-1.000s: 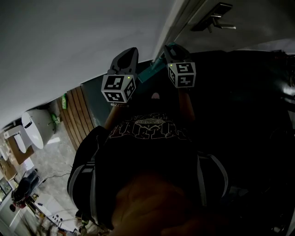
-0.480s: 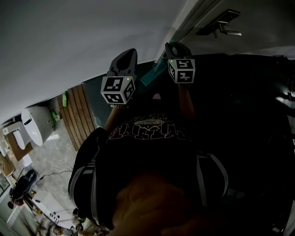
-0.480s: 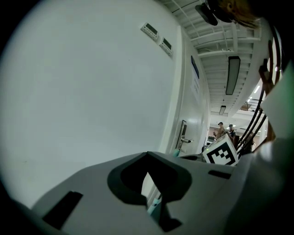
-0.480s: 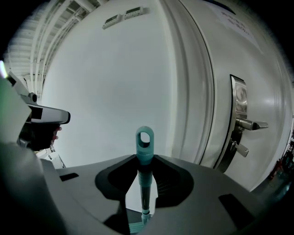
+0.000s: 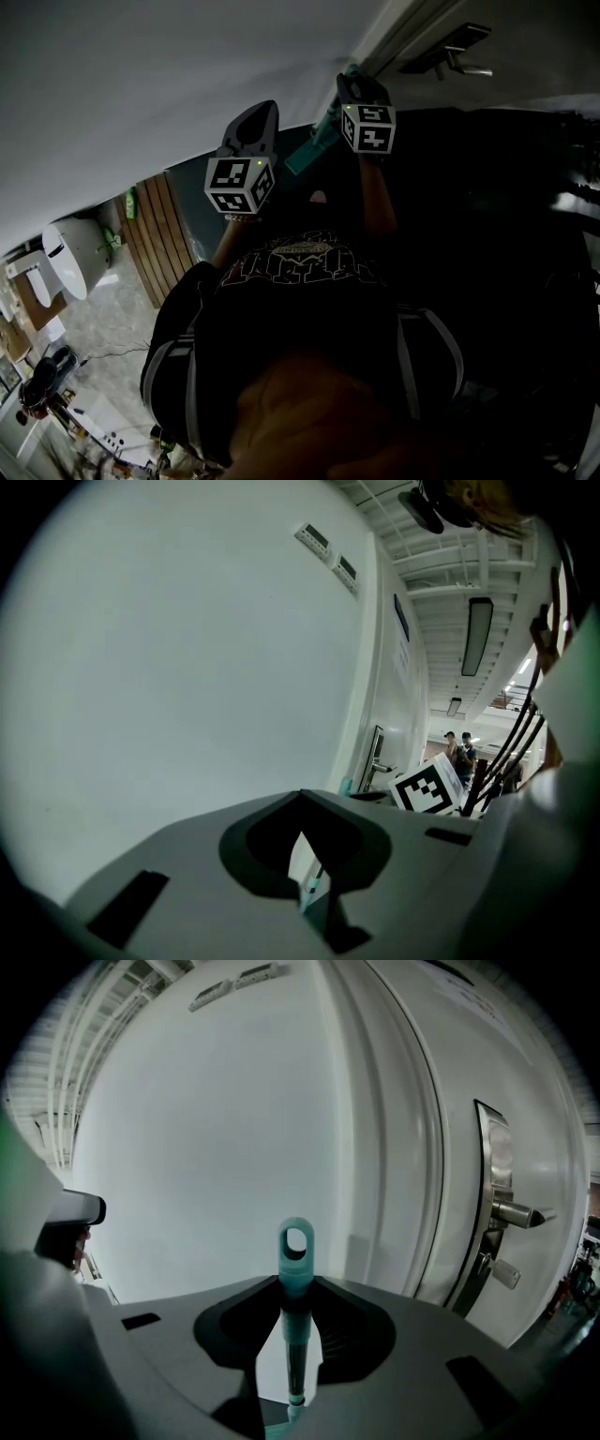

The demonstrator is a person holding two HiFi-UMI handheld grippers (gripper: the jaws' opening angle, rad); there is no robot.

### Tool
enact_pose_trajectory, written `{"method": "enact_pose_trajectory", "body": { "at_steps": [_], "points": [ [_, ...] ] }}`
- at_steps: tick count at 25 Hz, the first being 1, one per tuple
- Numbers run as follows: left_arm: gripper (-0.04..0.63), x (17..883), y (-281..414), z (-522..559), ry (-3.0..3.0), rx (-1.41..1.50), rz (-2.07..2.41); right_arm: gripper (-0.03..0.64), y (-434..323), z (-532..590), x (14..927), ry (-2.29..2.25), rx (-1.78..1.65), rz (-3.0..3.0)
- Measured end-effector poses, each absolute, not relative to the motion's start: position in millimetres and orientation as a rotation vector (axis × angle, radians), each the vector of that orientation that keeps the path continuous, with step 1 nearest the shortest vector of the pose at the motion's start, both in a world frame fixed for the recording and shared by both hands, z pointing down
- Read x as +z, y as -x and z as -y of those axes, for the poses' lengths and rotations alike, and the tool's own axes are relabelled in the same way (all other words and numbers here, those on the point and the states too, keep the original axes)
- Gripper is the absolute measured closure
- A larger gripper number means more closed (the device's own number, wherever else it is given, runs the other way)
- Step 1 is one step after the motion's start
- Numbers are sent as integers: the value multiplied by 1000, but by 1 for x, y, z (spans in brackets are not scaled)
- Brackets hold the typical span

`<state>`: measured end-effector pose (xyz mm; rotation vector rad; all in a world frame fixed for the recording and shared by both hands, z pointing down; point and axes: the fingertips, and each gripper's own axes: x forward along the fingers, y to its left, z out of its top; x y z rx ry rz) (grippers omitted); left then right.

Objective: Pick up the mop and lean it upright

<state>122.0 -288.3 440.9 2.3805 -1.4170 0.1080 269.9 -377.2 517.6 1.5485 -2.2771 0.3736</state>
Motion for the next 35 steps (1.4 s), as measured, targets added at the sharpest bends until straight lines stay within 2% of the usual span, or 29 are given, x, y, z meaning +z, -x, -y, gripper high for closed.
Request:
{"method": "enact_pose_trajectory", "body": {
  "at_steps": [35],
  "points": [
    [549, 443, -117, 307, -2401, 107, 1370, 495, -264, 414, 506, -1640, 351, 2263]
  ]
}}
